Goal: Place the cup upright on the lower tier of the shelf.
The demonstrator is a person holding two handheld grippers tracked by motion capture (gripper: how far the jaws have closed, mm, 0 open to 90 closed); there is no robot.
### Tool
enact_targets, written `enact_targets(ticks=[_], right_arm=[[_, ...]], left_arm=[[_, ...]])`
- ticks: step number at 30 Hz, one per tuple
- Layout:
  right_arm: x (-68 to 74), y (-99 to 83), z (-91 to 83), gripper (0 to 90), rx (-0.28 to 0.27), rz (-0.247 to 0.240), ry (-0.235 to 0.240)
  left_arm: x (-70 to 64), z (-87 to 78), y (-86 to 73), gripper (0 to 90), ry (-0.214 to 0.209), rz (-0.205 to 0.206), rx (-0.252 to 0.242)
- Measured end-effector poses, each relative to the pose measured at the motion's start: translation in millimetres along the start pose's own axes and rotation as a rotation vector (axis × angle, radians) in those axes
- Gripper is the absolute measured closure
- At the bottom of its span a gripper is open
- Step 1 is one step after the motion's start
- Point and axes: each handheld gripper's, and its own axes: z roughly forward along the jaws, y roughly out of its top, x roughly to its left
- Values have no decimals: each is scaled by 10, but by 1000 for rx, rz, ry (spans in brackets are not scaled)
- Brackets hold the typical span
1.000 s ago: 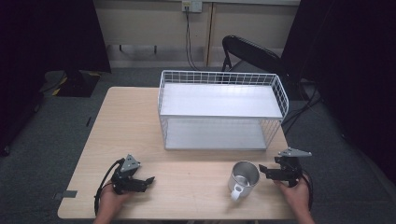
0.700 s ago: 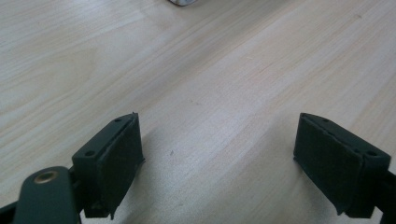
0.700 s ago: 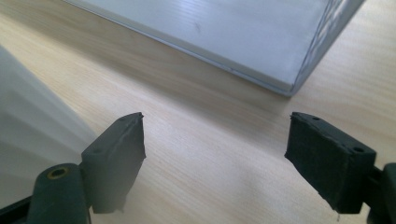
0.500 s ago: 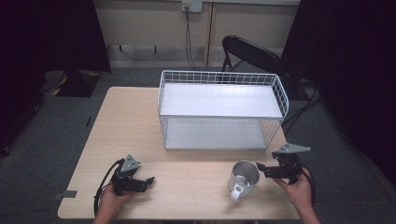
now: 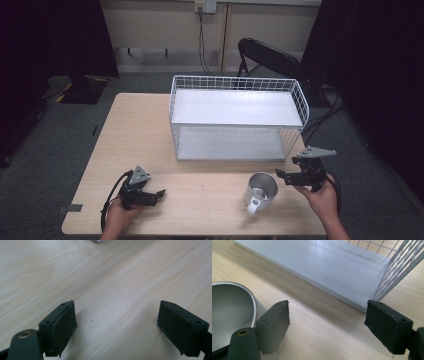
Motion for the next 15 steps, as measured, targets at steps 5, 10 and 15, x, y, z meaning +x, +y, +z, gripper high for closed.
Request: enact_targets(ticks=[5,10,15], right_arm=[[34,85,-70,193,-16,5,22],[107,139,-102,197,-31,-5,46],[174,162,-109,198,-32,-7,60]], left_arm=[[0,1,0,150,-1,-3,-2],[0,1,0,149,-1,-2,-2],[0,1,0,149,-1,-3,-2]])
